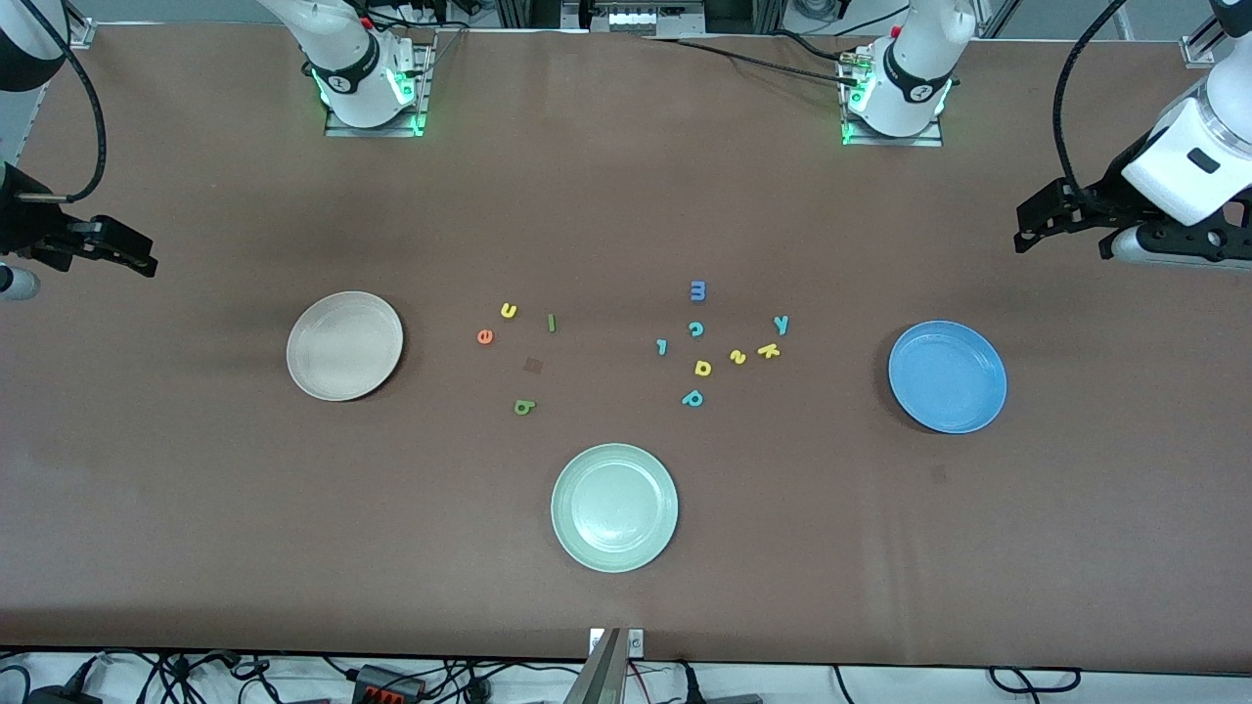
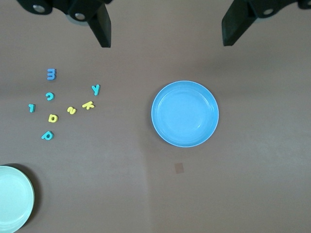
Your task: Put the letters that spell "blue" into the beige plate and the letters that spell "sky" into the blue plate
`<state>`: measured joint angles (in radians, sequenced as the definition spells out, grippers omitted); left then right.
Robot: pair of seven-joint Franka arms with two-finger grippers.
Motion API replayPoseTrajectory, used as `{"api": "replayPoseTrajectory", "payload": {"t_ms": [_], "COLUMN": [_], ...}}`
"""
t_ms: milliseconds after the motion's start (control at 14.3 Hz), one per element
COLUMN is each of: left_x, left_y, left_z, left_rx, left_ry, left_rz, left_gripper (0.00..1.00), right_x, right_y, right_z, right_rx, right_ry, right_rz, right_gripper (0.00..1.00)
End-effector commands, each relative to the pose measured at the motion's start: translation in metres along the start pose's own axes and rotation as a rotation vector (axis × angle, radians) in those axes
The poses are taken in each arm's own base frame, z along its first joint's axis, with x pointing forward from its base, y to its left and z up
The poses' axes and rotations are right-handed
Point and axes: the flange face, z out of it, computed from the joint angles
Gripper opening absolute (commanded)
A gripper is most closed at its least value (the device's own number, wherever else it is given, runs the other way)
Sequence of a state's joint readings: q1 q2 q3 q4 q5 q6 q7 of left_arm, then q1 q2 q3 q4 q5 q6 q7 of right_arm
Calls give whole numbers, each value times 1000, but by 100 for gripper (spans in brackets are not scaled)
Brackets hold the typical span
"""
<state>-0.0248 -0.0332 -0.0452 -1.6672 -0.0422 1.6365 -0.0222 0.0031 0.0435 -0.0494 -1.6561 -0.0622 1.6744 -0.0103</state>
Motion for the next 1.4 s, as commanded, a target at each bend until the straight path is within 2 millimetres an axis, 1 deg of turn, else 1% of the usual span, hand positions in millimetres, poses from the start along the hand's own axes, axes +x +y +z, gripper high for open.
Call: {"api": "replayPoseTrajectory", "payload": {"t_ms": [0, 210, 280, 350, 419, 489, 559, 629, 699, 769, 839, 979, 1049, 1119, 1188, 1258, 1328], "left_x": [3, 7, 12, 18, 21, 27, 35, 43, 48, 52, 55, 55, 54, 53, 50, 49, 45], "left_y": [1, 1, 8, 11, 14, 26, 42, 59, 77, 92, 102, 116, 123, 129, 142, 154, 165], "left_z": [-3, 7, 16, 28, 37, 51, 68, 87, 107, 123, 144, 180, 200, 215, 233, 248, 265], "left_rx": [8, -6, -6, -4, -7, -5, 5, 6, 8, 9, 9, -6, -18, -25, -29, -32, -36], "left_ry": [-12, -49, -66, -88, -105, -122, -137, -135, -140, -150, -179, -217, -213, -209, -207, -196, -186], "left_rz": [13, 12, 22, 40, 51, 78, 108, 134, 166, 193, 236, 406, 511, 591, 685, 767, 851], "left_gripper": [100, 100, 100, 100, 100, 100, 100, 100, 100, 100, 100, 100, 100, 100, 100, 100, 100], "right_x": [-2, -1, -1, 1, 4, 8, 11, 14, 17, 21, 24, 26, 22, 15, 3, -7, -13], "right_y": [-7, 2, 1, 1, -6, -16, -39, -54, -64, -81, -100, -140, -164, -188, -223, -248, -268], "right_z": [-1, -1, 0, 5, 14, 23, 31, 45, 59, 76, 95, 135, 159, 182, 206, 227, 245], "right_rx": [-8, -8, -3, -4, -2, -3, -6, -9, -10, -15, -19, -29, -26, -22, -22, -29, -38], "right_ry": [5, 4, 1, -10, -26, -44, -61, -81, -106, -133, -160, -191, -191, -187, -167, -154, -144], "right_rz": [-14, -12, -12, -13, -24, -40, -78, -95, -108, -135, -162, -216, -204, -189, -199, -181, -147], "right_gripper": [100, 100, 100, 100, 100, 100, 100, 100, 100, 100, 100, 100, 100, 100, 100, 100, 100]}}
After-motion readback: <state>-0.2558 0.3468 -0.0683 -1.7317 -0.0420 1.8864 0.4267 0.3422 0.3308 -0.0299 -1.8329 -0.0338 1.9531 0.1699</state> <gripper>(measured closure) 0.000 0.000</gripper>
